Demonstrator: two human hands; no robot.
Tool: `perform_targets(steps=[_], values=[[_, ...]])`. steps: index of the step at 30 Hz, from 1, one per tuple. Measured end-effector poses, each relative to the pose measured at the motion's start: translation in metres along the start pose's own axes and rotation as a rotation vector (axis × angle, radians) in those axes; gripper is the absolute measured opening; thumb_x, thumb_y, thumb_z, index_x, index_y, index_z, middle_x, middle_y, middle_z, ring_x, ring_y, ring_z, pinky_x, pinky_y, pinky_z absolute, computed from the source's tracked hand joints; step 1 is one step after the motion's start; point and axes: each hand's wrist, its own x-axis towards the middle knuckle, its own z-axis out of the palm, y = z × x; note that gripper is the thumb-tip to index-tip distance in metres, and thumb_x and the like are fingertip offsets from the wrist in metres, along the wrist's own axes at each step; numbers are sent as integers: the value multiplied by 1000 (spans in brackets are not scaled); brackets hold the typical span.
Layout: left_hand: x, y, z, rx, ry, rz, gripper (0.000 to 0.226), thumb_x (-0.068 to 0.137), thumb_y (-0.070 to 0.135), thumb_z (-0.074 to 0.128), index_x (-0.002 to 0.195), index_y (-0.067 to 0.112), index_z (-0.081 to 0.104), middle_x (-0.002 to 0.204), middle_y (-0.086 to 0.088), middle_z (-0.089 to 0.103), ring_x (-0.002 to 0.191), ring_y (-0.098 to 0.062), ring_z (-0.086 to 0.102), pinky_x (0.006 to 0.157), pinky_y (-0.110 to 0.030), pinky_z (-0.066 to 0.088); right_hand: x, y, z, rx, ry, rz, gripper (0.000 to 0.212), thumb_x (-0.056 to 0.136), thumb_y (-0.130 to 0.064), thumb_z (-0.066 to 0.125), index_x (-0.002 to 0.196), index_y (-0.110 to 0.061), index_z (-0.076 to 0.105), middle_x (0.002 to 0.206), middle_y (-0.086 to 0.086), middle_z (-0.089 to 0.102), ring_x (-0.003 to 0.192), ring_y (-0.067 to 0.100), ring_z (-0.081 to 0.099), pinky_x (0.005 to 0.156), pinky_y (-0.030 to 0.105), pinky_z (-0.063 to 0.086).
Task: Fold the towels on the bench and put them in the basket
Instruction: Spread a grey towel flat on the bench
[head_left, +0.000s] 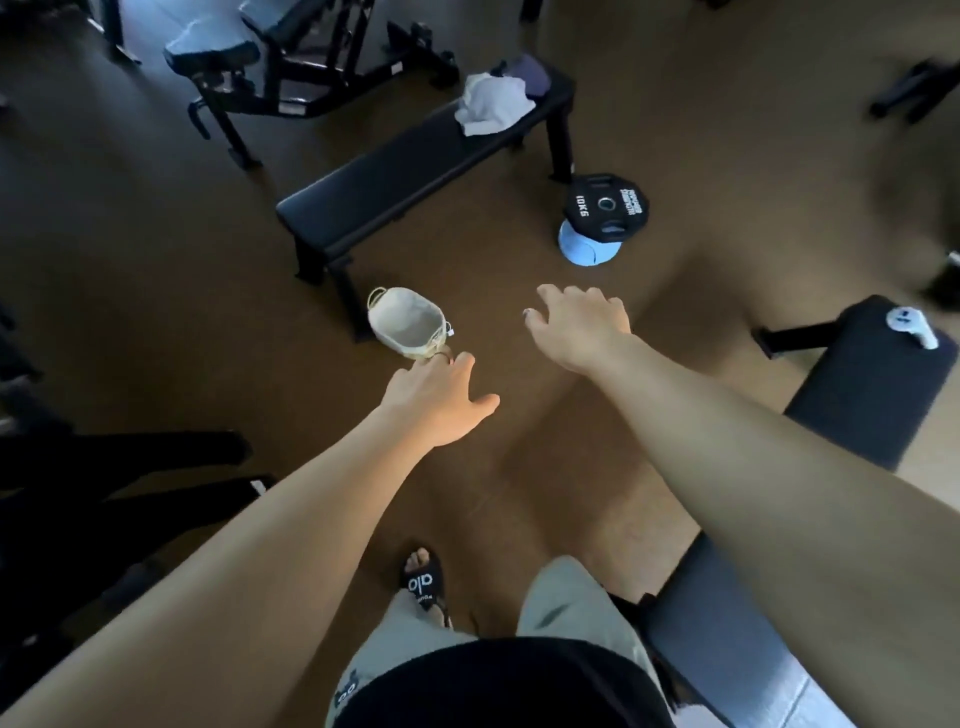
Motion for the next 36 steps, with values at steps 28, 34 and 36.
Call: perform_targets(steps=[28, 34, 36], values=[[609, 69, -306, 94, -30, 181, 66, 101, 59, 42, 153, 20, 34, 158, -10, 37, 140, -32, 42, 106, -48, 43, 585, 161, -241, 79, 32, 124, 53, 108, -48, 25, 151, -22, 41, 147, 11, 53, 136, 36, 44, 109, 51, 33], [742, 84, -357, 80, -71, 229, 61, 101, 56, 44, 148, 18, 39, 151, -10, 43, 135, -31, 46, 102, -46, 46, 700, 192, -282, 90, -15, 174, 54, 109, -49, 25, 155, -23, 37, 147, 11, 53, 136, 36, 45, 110, 52, 35], [776, 90, -378, 81, -81, 234, 61, 101, 57, 44, 148, 18, 39, 151, -11, 42, 136, -31, 46, 102, -47, 45, 734, 205, -300, 88, -17, 174, 54, 109, -49, 25, 155, -23, 37, 147, 11, 53, 136, 36, 46, 110, 52, 35]])
